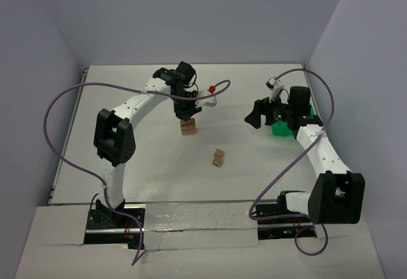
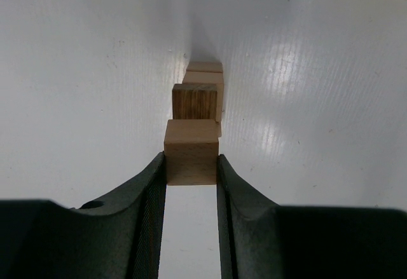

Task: Build the wood block tower

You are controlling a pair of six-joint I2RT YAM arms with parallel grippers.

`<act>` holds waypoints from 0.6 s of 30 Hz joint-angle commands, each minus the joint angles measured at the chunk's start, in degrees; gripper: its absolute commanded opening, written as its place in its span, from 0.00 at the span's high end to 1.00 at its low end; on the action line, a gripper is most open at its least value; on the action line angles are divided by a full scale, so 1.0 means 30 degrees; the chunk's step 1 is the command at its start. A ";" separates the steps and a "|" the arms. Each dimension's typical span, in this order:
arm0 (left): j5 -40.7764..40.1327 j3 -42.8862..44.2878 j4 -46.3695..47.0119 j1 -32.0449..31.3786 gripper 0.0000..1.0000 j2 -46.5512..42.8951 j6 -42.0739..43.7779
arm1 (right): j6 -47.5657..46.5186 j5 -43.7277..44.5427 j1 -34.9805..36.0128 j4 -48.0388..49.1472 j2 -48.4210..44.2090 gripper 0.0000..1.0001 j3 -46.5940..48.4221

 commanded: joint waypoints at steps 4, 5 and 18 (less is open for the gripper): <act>-0.0011 0.1057 0.0090 0.0119 0.73 0.0379 -0.0158 | 0.0155 -0.0245 -0.0023 0.0730 0.0062 0.07 -0.0084; 0.0046 0.1057 0.0147 0.0119 0.72 0.0379 -0.0187 | 0.0155 -0.0274 -0.0051 0.0730 0.0062 0.07 -0.0113; -0.0038 0.0920 0.0021 0.0093 0.63 0.0610 -0.0155 | 0.0266 -0.0356 -0.0051 0.0818 0.0124 0.07 -0.0028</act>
